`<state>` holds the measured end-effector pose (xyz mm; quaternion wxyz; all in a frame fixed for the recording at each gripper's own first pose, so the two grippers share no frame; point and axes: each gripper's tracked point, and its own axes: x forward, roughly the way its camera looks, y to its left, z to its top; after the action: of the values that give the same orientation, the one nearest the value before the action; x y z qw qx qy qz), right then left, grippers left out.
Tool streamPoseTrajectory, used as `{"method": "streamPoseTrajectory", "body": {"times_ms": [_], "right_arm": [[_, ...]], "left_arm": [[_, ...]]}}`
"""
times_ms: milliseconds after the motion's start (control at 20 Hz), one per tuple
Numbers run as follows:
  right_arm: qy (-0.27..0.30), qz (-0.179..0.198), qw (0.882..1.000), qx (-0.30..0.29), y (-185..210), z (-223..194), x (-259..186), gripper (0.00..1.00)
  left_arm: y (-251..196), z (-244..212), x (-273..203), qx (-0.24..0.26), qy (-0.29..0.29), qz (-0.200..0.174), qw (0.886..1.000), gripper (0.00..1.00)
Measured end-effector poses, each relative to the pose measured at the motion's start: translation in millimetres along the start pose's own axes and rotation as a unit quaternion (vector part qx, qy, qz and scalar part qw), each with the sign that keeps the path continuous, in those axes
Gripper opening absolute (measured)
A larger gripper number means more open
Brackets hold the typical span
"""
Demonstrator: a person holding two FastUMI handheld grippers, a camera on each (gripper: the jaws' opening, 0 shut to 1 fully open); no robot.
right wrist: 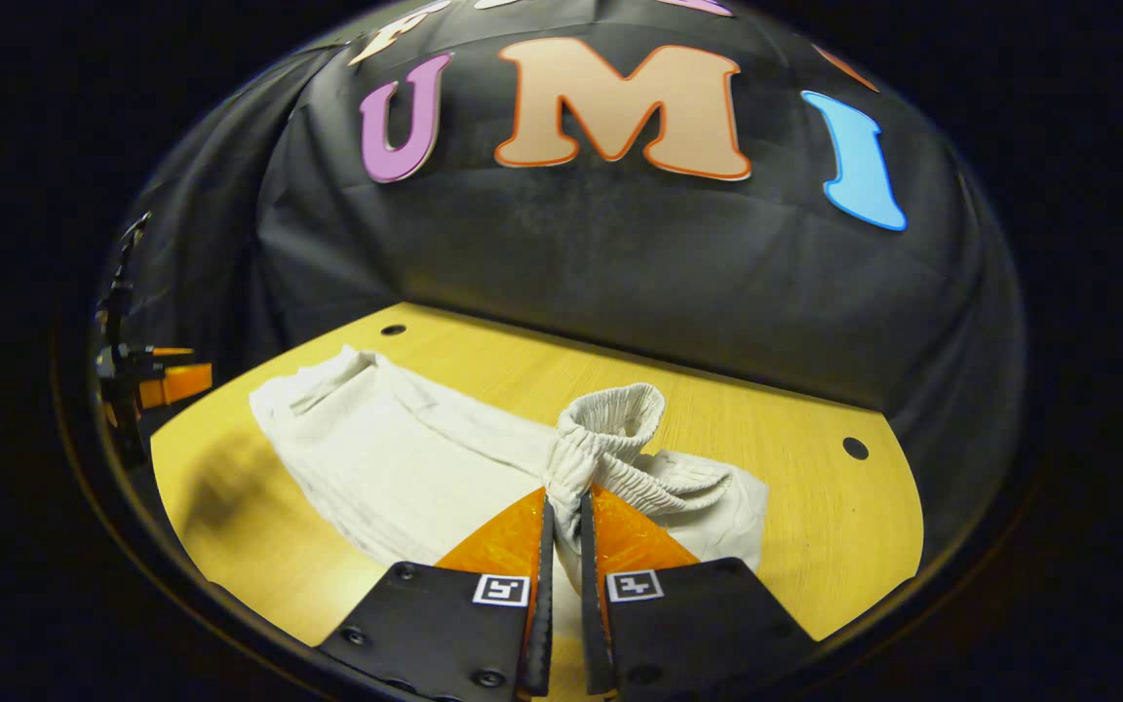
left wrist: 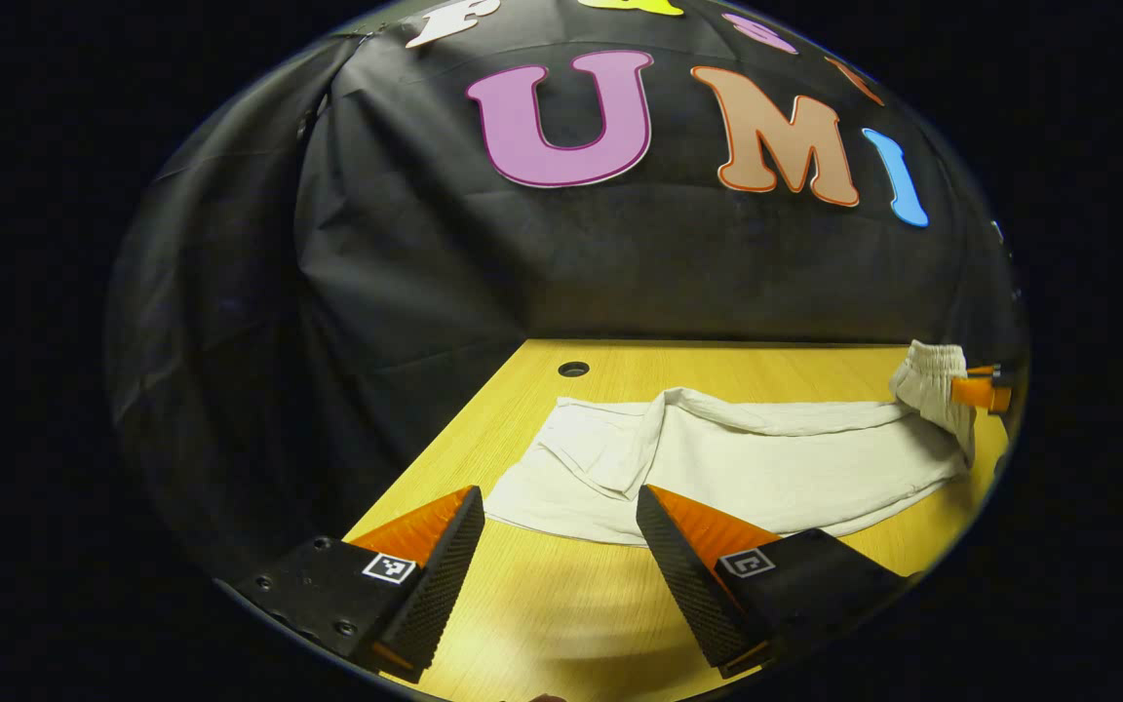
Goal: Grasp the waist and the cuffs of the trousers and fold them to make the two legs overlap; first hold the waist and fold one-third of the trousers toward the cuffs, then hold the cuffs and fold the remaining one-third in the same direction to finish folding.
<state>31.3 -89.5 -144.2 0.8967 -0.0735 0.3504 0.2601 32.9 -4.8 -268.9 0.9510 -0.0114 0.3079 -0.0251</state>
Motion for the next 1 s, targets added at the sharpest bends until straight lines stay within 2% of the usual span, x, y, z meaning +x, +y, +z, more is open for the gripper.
{"method": "streamPoseTrajectory", "body": {"times_ms": [250,350,400,450,550,650,750,800,850,1000], "right_arm": [[0.044,0.026,0.997,-0.056,-1,-10,4,0.19],[0.063,0.047,0.995,-0.063,3,-22,7,0.30],[0.058,0.053,0.995,-0.069,2,-23,8,0.49],[0.048,0.050,0.995,-0.078,-4,-17,4,0.62],[0.042,0.048,0.994,-0.084,-14,-12,-5,0.97],[0.046,0.043,0.994,-0.088,-12,-13,-25,0.98],[0.049,0.037,0.994,-0.093,-9,-16,-25,0.98],[0.051,0.034,0.994,-0.094,-11,-17,-28,0.98],[0.054,0.030,0.994,-0.093,-12,-17,-30,0.98],[0.064,0.019,0.994,-0.089,-18,-22,-34,0.98]], "left_arm": [[8,-7,16,-0.008,0.012,0.001,1.000,0.96],[13,-8,25,-0.011,0.015,0.002,1.000,0.97],[16,-7,32,-0.014,0.014,0.004,1.000,0.96],[19,-6,40,-0.021,0.015,0.004,1.000,0.96],[27,-8,56,-0.036,0.019,0.009,0.999,0.96],[36,-14,69,-0.050,0.026,0.012,0.998,0.96],[44,-21,84,-0.065,0.039,0.010,0.997,0.97],[48,-24,91,-0.071,0.045,0.012,0.996,0.93],[51,-29,96,-0.078,0.054,0.011,0.995,0.97],[54,-48,112,-0.092,0.089,0.003,0.992,0.98]]}}
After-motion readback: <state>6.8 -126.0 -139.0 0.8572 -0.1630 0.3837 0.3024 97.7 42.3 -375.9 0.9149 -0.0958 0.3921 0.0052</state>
